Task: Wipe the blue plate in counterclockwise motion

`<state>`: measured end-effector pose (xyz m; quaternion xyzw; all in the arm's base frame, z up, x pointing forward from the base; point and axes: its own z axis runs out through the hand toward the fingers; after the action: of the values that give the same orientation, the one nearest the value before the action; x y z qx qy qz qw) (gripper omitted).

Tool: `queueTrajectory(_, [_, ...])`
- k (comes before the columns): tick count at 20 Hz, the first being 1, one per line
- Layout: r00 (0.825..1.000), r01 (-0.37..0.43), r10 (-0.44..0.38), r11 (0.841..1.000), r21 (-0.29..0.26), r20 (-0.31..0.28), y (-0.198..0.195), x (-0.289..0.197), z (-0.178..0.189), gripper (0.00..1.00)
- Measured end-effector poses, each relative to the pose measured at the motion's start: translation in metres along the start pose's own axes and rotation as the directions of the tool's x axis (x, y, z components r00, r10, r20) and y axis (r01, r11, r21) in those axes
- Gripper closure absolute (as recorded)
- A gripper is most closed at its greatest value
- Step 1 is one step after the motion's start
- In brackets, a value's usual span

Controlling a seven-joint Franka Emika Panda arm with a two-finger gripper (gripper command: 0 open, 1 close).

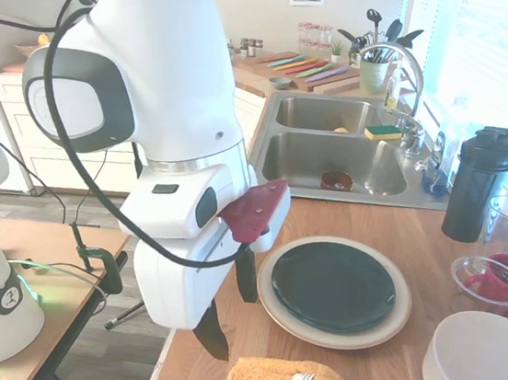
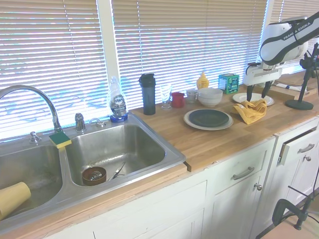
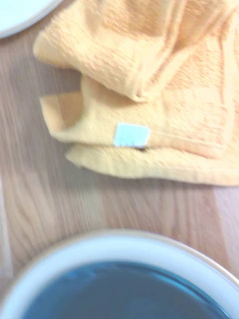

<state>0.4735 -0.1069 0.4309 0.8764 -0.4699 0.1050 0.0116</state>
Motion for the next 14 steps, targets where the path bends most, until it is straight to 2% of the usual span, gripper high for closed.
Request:
queueTrajectory(9, [0.997,0.007,-0.001,0.996,-0.088,0.072,-0.043,0.035,0.07,0.0])
queueTrajectory(14, [0.995,-0.029,0.042,0.989,-0.148,0.085,-0.061,0.043,0.098,0.0])
